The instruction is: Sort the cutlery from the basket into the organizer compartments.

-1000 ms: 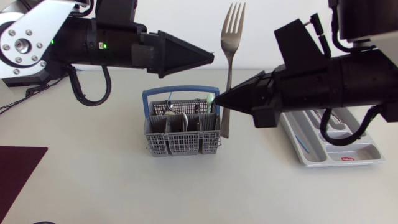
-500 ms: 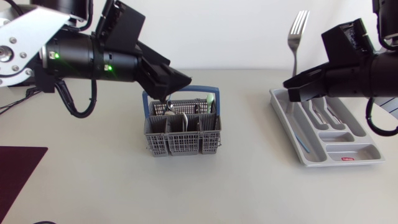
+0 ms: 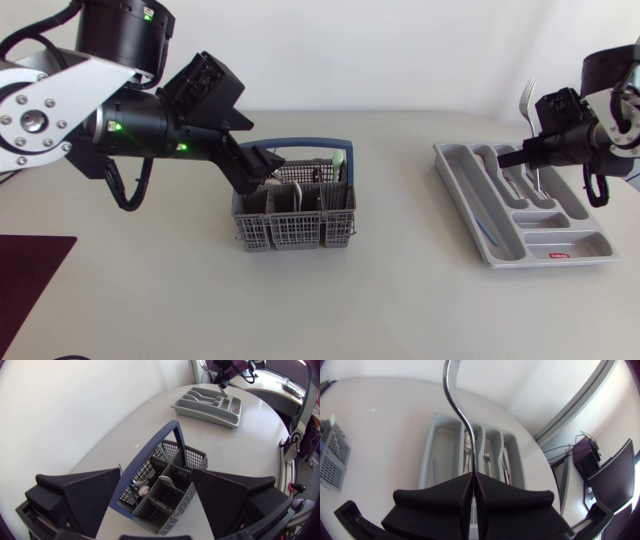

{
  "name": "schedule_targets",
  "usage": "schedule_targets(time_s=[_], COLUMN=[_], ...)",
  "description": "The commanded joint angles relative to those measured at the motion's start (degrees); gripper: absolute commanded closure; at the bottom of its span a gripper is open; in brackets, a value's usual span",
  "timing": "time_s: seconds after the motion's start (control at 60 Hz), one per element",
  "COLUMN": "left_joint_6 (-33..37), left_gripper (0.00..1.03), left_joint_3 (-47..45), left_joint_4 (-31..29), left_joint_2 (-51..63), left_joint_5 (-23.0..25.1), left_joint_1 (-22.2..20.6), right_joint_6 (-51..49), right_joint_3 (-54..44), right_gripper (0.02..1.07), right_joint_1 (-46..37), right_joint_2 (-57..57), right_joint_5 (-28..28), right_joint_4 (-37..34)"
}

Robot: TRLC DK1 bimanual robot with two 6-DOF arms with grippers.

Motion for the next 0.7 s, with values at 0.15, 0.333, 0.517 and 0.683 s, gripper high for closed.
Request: schedule_targets(time_s=[0.15, 0.333, 0.517, 0.683], left_joint_6=[1.33, 1.42, 1.68, 2.12], left_gripper=[0.05, 0.05, 0.05, 0.05], left_joint_3=[-0.39, -0.48, 0.05, -0.12], left_joint_4=[-0.6, -0.69, -0.69, -0.78], left_joint_2=[0.62, 0.97, 1.85, 1.85], left_joint_5=[-4.32, -9.25, -11.09, -11.53], left_joint_1=[-4.03, -9.04, -10.27, -10.27], right_joint_6=[-1.83, -1.92, -2.18, -2.18], right_joint_3=[8.87, 13.79, 18.18, 20.99], right_gripper=[1.01, 1.01, 1.01, 1.01], right_joint_1=[-5.22, -6.98, -7.95, -8.04], right_joint_2=[15.84, 24.45, 31.39, 36.14], right_joint_5=[4.45, 6.47, 7.97, 8.85], right_joint_4=[5.48, 7.86, 9.53, 9.61])
